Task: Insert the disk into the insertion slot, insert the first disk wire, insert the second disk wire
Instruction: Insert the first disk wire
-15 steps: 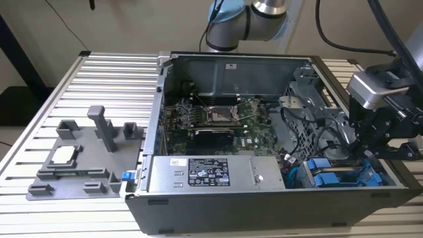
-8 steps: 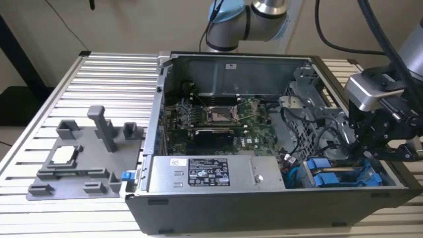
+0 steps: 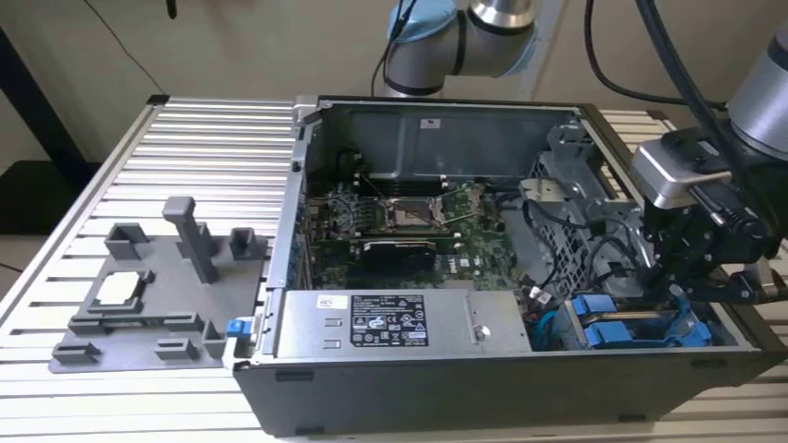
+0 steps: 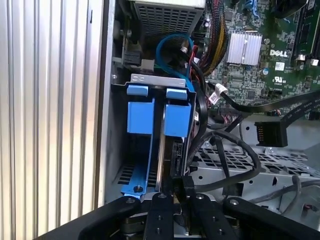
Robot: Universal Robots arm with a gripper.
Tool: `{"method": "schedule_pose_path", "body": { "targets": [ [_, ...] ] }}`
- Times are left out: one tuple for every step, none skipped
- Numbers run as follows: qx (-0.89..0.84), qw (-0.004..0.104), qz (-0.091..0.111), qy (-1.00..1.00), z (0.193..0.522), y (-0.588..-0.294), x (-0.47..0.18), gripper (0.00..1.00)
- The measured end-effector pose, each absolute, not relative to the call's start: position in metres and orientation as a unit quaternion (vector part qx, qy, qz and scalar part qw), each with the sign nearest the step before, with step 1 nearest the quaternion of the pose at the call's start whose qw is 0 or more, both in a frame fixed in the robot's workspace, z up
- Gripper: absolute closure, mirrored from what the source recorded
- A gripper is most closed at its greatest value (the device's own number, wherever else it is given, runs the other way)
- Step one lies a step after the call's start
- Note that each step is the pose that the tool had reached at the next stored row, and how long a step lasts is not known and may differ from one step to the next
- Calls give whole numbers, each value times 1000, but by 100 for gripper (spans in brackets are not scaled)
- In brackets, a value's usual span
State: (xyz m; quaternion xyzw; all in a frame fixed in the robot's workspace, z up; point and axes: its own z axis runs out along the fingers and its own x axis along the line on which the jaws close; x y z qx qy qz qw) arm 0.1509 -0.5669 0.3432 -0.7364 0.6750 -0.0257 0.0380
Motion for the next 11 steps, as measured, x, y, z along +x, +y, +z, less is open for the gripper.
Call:
{"method": "schedule_pose_path", "body": {
  "targets": [
    [-736, 39, -26, 675, 343, -567, 151, 81],
    [-736, 39, -26, 676, 343, -567, 151, 81],
    [-736, 40, -25, 676, 342, -567, 151, 81],
    [-736, 41, -25, 676, 342, -567, 151, 81],
    [-735, 42, -25, 676, 342, -567, 151, 81],
    [-735, 42, -24, 676, 342, -567, 151, 81],
    [-735, 43, -24, 676, 342, -567, 152, 81],
    [-735, 43, -23, 677, 342, -567, 153, 81],
    [-734, 44, -23, 677, 341, -567, 153, 81],
    [-734, 44, -22, 677, 341, -567, 154, 81],
    [-734, 45, -22, 678, 341, -567, 154, 81]
  ]
}}
